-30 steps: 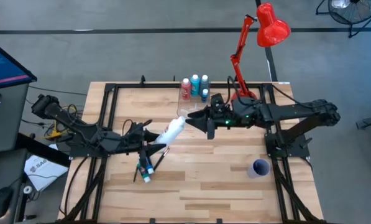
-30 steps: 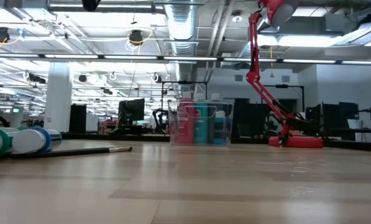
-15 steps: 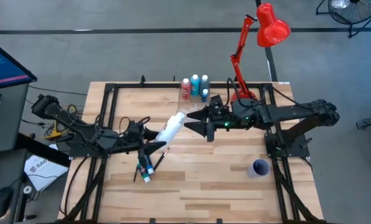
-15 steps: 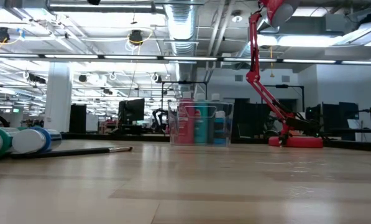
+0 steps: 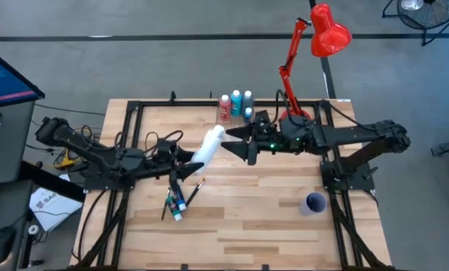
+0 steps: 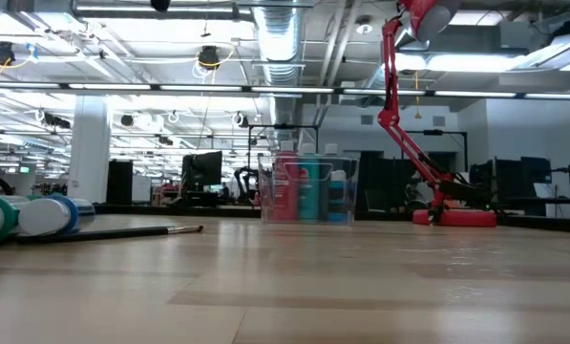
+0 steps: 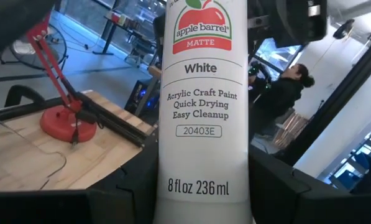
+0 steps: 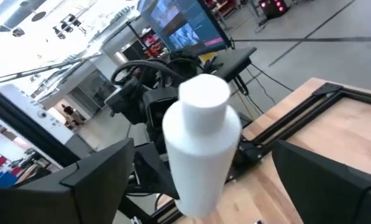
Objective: Pick & Place Paint Supplies
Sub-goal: Put the white paint bottle into the transparent bin
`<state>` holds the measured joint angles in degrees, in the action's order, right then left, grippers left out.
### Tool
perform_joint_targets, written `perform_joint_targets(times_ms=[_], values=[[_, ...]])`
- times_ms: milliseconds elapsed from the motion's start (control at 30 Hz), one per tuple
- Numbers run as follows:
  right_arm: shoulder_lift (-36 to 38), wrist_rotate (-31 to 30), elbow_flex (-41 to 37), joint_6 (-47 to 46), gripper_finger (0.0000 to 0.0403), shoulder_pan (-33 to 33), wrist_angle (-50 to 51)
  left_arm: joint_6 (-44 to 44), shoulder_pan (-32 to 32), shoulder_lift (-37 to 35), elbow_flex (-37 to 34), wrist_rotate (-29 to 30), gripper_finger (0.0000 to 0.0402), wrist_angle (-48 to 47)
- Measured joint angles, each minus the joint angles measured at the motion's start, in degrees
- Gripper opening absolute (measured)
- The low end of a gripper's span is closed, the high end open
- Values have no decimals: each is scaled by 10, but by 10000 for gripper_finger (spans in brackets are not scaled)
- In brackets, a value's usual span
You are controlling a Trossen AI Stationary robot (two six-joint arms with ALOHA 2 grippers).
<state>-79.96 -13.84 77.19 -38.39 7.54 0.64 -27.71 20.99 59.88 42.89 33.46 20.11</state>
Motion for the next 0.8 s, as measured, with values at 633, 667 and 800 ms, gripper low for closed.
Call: perform_joint_targets(times_ms=[633,667,800], values=[[0,0,0,25,385,-52,-13,-39,-133,3,0,-137,185,24],[0,-2,0,25,386,-56,-17,-42,-138,3,0,-143,185,27],[-14,-12,1,25,386,-70,-64,-43,-142,3,0,-157,185,28]])
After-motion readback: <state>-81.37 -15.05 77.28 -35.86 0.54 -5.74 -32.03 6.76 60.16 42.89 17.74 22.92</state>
